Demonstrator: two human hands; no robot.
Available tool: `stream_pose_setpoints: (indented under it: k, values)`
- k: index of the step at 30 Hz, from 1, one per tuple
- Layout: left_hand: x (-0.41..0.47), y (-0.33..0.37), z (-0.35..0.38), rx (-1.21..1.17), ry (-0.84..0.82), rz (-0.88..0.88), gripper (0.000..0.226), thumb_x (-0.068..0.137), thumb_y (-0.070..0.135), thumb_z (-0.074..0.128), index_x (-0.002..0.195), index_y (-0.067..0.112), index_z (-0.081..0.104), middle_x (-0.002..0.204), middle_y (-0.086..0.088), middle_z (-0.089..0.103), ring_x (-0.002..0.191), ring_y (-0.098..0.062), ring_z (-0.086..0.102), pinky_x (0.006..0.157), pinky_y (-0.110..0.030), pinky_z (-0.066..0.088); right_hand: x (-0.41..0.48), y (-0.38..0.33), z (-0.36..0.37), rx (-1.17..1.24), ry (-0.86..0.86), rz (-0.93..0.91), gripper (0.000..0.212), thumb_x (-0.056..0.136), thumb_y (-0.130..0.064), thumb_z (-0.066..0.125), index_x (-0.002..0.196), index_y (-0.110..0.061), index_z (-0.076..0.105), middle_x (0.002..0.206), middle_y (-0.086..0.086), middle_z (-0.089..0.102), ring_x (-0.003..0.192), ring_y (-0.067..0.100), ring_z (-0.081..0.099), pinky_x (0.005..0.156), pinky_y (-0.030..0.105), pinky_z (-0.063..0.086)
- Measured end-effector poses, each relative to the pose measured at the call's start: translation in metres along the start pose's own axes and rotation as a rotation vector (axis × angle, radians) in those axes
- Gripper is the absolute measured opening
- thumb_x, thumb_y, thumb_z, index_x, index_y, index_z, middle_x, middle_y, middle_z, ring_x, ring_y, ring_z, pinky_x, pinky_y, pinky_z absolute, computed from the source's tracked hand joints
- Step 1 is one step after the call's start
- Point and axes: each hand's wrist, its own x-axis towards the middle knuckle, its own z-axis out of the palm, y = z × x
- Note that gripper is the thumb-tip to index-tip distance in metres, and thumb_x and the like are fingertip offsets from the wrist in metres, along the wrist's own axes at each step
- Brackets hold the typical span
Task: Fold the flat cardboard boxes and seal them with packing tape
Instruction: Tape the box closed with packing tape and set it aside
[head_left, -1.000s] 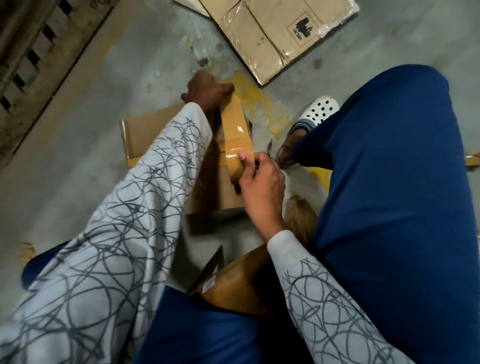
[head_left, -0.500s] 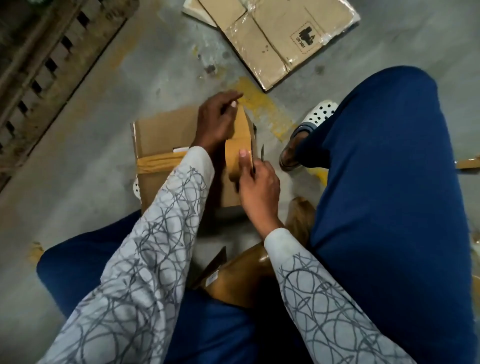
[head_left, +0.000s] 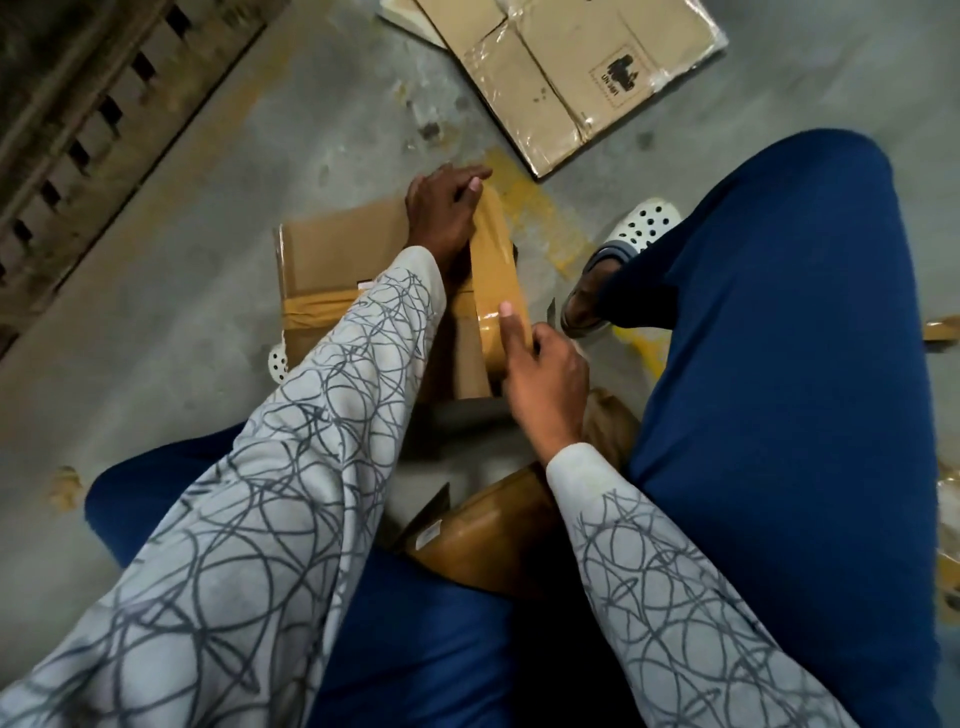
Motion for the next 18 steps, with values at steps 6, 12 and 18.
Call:
stream_pose_setpoints:
  k: [6,12,18]
  values:
    - [-0.003,0.004,0.001,0.003,0.013,-0.033,0.032,0.104,0.026,0.046,0.128,0.028,0.067,0.138,0.009,0.06,0.143,-0.02,0.037,0.119,-0.038,0.014,-0.018,0.015,-0.014,-0.106,-0.118,0.062,0.057,0.097,-0.066,0.037,0.09,-0.015,0.06,0.102,0.013,0.065,0.096,0.029,0.058,0.074,0.033,0.036]
    - [-0.013,0.009,-0.009,0.09,-0.083,-0.012,0.041,0.104,0.02,0.043,0.144,0.023,0.051,0.156,-0.003,0.04,0.151,-0.026,0.021,0.122,-0.044,0.005,-0.02,0.022,-0.026,-0.061,-0.156,0.141,0.057,0.097,-0.066,0.039,0.078,-0.015,0.057,0.092,0.012,0.062,0.094,0.032,0.058,0.075,0.032,0.034]
    - [-0.164,0.015,-0.041,0.263,-0.356,0.042,0.118,0.069,0.017,0.083,0.16,0.022,0.008,0.167,-0.003,0.001,0.154,-0.023,-0.001,0.121,-0.054,0.005,-0.02,0.024,-0.016,-0.053,-0.167,0.133,0.06,0.097,-0.069,0.034,0.09,-0.016,0.062,0.112,0.018,0.068,0.106,0.036,0.061,0.094,0.042,0.047]
